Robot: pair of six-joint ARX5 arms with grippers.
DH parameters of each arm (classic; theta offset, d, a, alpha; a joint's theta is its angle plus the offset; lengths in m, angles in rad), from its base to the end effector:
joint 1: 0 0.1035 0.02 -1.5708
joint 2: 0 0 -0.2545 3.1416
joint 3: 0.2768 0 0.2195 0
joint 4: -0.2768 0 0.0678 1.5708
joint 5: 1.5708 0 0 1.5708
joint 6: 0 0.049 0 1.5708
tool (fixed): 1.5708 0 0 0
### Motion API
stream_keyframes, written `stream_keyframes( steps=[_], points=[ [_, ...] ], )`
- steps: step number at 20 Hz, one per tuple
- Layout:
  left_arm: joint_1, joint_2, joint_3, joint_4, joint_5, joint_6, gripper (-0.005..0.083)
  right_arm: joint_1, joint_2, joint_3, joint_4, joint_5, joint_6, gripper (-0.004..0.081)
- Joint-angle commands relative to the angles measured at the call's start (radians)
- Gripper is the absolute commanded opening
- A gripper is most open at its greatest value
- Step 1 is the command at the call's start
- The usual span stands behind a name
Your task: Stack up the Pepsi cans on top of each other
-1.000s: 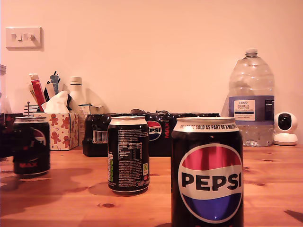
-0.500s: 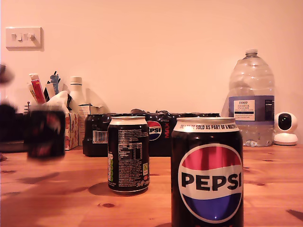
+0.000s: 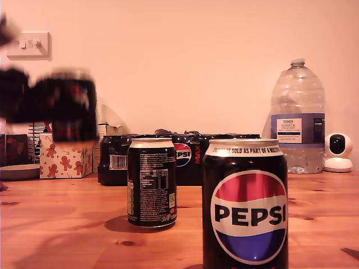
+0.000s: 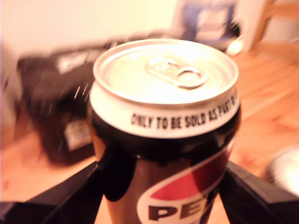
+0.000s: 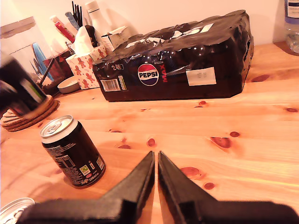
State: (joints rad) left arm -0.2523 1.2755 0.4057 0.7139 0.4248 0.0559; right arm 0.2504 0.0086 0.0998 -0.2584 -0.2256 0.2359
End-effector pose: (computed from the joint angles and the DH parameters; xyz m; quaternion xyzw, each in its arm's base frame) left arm 0.2264 -0.0792 0.2069 0.0196 0.0683 -0.3332 0.9402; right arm 0.0789 0.0315 0.1654 0.1129 0.1106 0.2235 0.9618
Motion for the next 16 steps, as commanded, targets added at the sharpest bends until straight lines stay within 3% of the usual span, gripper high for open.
stream_keyframes(
  steps=[1, 16],
  points=[
    [-0.023, -0.06, 0.01, 0.0, 0.006, -0.003, 0.0427, 0.003, -0.005, 0.007, 0.006, 0.0, 0.0, -0.0011],
    [-0.275, -0.122, 0.093, -0.096, 0.011, -0.056, 0.0427, 0.003, -0.005, 0.007, 0.006, 0.0, 0.0, -0.0011]
  ],
)
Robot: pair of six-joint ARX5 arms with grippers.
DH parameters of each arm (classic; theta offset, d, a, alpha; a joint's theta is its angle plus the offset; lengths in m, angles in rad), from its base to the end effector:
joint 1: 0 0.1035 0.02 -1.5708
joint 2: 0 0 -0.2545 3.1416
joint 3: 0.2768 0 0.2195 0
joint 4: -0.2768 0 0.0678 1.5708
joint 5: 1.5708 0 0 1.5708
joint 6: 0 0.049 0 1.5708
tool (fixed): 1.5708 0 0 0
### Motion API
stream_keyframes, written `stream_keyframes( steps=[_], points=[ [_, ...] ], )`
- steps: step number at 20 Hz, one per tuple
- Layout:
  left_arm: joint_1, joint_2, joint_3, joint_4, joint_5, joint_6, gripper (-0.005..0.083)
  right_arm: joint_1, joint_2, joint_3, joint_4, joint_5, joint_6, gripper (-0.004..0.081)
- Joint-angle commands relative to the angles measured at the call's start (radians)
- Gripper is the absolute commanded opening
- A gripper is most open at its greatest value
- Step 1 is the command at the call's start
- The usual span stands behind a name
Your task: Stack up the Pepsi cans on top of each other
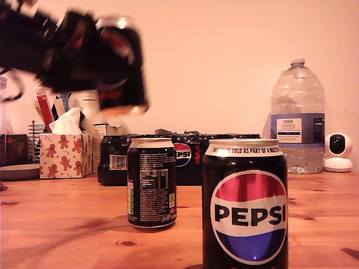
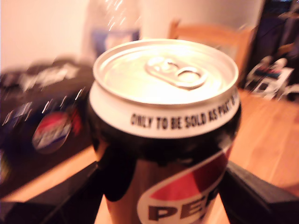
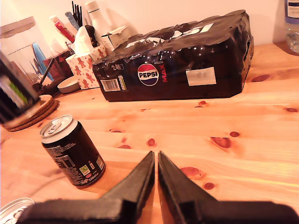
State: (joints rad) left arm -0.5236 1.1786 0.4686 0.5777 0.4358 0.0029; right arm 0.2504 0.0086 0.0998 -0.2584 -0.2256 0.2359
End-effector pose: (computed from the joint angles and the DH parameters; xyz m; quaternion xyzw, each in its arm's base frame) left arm 0.1916 -0.1345 0.2317 0.0042 0.0654 -0.4606 0.8852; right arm 0.0789 0.0315 0.1654 0.1129 0.1106 0.2235 0.9618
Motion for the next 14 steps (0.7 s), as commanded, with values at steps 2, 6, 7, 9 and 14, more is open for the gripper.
stream_keyframes(
  steps=[2, 6, 7, 9, 14],
  points=[
    [-0.014, -0.019, 0.031, 0.043, -0.002, -0.003, 0.0427, 0.003, -0.005, 0.007, 0.006, 0.0, 0.0, -0.0011],
    [-0.023, 0.024, 0.049, 0.051, -0.011, -0.002, 0.0427, 0.003, -0.005, 0.007, 0.006, 0.0, 0.0, -0.0011],
    [-0.023, 0.037, 0.059, 0.051, -0.011, -0.002, 0.0427, 0.003, -0.005, 0.007, 0.006, 0.0, 0.0, -0.0011],
    [-0.023, 0.067, 0.079, 0.051, -0.011, -0.001, 0.0427, 0.003, -0.005, 0.007, 0.006, 0.0, 0.0, -0.0011],
    [-0.029, 0.139, 0.097, 0.058, -0.011, 0.005, 0.0427, 0.003, -0.005, 0.007, 0.006, 0.0, 0.0, -0.0011]
  ],
)
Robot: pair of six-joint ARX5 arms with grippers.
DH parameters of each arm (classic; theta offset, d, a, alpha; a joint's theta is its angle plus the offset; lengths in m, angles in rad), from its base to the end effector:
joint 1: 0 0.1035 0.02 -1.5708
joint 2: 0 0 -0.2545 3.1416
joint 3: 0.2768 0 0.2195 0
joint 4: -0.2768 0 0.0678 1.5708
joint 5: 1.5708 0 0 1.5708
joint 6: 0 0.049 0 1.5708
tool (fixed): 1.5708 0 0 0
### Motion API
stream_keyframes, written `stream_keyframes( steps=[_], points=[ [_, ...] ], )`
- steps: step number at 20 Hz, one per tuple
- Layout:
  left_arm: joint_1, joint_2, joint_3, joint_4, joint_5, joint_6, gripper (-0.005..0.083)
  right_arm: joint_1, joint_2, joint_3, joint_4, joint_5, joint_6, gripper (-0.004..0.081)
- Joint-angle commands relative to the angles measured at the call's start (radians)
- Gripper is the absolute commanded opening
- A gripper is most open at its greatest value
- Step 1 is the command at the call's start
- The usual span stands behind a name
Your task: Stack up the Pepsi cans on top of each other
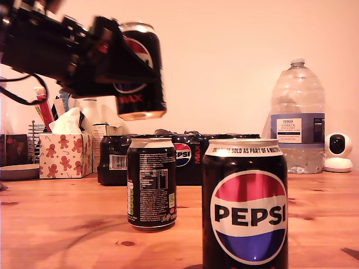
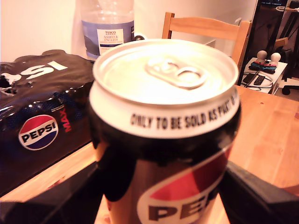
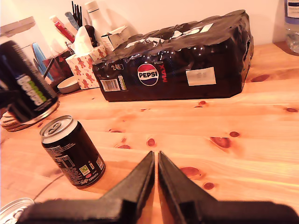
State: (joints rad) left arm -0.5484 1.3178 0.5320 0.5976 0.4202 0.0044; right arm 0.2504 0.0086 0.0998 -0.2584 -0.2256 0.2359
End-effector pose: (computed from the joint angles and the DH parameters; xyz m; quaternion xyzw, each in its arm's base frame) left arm 0.2102 -0.1518 0.2219 0.0080 0.0927 -0.4637 0.8811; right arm 0.0789 0.0315 0.1654 0.1129 0.1106 0.2235 0.9618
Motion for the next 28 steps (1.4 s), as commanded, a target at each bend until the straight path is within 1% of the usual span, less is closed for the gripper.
stream_keyframes(
  steps=[1, 10, 12, 20, 24, 25, 26, 27, 28],
  points=[
    [-0.005, 0.011, 0.033, 0.039, 0.005, 0.004, 0.0427, 0.003, -0.005, 0.007, 0.006, 0.0, 0.0, -0.0011],
    [-0.024, 0.095, 0.033, 0.081, -0.01, 0.031, 0.0427, 0.003, -0.005, 0.007, 0.006, 0.0, 0.0, -0.0011],
    [-0.024, 0.098, 0.033, 0.077, -0.01, 0.056, 0.0427, 0.003, -0.005, 0.007, 0.006, 0.0, 0.0, -0.0011],
    [-0.024, 0.098, 0.033, 0.074, -0.018, 0.056, 0.0427, 0.003, -0.005, 0.007, 0.006, 0.0, 0.0, -0.0011],
    [-0.024, 0.098, 0.033, 0.046, -0.018, 0.049, 0.0431, 0.003, -0.005, 0.007, 0.006, 0.0, 0.0, -0.0011],
    [-0.024, 0.098, 0.033, 0.048, -0.018, 0.049, 0.0467, 0.003, -0.005, 0.007, 0.006, 0.0, 0.0, -0.0011],
    [-0.024, 0.098, 0.033, 0.056, -0.017, 0.049, 0.0574, 0.003, -0.005, 0.007, 0.006, 0.0, 0.0, -0.0011],
    [-0.024, 0.098, 0.033, 0.061, -0.016, 0.048, 0.0731, 0.003, -0.005, 0.007, 0.006, 0.0, 0.0, -0.0011],
    [-0.027, 0.098, 0.033, 0.059, -0.017, 0.049, 0.079, 0.003, -0.005, 0.007, 0.005, 0.0, 0.0, -0.0011]
  ],
)
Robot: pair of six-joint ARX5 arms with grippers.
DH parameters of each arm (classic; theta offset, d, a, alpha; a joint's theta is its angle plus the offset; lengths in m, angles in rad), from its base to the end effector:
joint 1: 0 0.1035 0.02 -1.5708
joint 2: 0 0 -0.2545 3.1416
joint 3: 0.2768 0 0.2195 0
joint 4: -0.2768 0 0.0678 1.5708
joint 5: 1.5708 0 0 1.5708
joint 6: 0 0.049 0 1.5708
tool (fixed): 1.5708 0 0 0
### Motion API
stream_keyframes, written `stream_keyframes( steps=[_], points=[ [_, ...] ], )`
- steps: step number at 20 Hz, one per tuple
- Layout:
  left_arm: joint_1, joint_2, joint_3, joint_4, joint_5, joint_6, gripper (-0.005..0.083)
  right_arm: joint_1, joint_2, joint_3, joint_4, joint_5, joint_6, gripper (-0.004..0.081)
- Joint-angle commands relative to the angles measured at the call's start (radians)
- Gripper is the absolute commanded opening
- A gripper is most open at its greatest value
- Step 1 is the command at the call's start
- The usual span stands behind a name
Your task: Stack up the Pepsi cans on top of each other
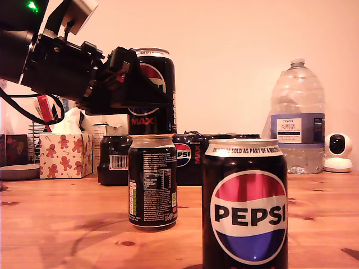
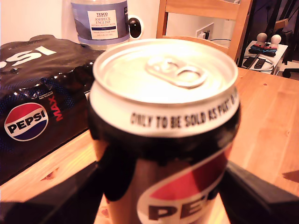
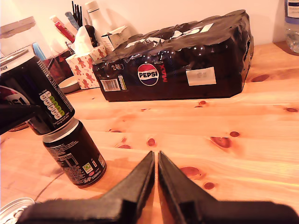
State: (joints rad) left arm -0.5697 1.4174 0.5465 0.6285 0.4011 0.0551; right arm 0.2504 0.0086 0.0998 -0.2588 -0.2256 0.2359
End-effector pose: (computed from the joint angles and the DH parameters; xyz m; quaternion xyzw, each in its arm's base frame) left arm 0.2192 -0.1632 0.2050 0.0344 0.1077 -0.4663 0.8774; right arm 0.0789 0.0315 0.1654 0.1129 0.1108 0.2235 0.9618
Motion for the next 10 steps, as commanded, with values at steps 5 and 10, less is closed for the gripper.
stream_keyframes(
  steps=[5, 10],
  points=[
    [-0.009, -0.003, 0.019, 0.026, -0.018, -0.003, 0.0784, 0.003, -0.005, 0.007, 0.006, 0.0, 0.0, -0.0011],
    [-0.01, -0.006, 0.019, 0.04, -0.016, -0.003, 0.0784, 0.003, -0.005, 0.007, 0.006, 0.0, 0.0, -0.0011]
  ],
)
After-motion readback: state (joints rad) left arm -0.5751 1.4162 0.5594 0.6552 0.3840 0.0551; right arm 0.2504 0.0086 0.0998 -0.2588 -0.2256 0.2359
